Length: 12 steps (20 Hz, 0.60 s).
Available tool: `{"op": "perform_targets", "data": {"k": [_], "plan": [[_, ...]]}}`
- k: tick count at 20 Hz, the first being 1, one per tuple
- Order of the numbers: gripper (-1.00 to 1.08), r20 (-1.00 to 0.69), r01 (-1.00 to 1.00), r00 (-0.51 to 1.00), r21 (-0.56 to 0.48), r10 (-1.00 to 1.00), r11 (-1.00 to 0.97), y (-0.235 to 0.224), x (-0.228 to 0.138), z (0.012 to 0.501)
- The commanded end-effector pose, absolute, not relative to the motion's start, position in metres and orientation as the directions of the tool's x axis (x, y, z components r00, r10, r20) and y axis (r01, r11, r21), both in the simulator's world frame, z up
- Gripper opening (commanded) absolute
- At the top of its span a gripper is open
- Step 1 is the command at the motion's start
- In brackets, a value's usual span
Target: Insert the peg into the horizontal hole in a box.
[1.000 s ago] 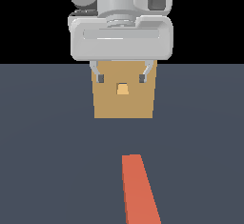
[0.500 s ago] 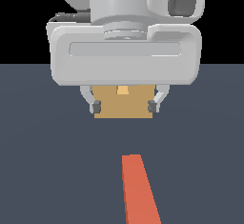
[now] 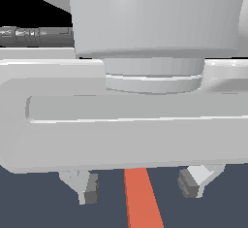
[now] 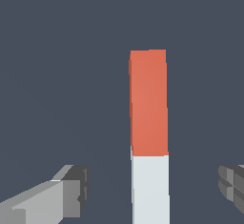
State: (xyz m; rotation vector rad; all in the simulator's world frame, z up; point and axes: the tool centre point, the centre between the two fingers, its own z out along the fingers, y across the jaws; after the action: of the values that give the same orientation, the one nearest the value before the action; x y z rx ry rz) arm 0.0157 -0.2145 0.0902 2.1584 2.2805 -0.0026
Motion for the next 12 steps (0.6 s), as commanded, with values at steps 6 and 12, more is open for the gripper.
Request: {"op": "perform_targets", "data": {"k": [6, 12], "plan": [[1.00, -0.001, 0.997, -0.072, 0.000, 0.997, 0.072, -0.256, 0.024, 0.073], [1.00, 0.000, 0.997, -0.076, 0.000, 0.997, 0.076, -0.268, 0.027, 0.069]]}}
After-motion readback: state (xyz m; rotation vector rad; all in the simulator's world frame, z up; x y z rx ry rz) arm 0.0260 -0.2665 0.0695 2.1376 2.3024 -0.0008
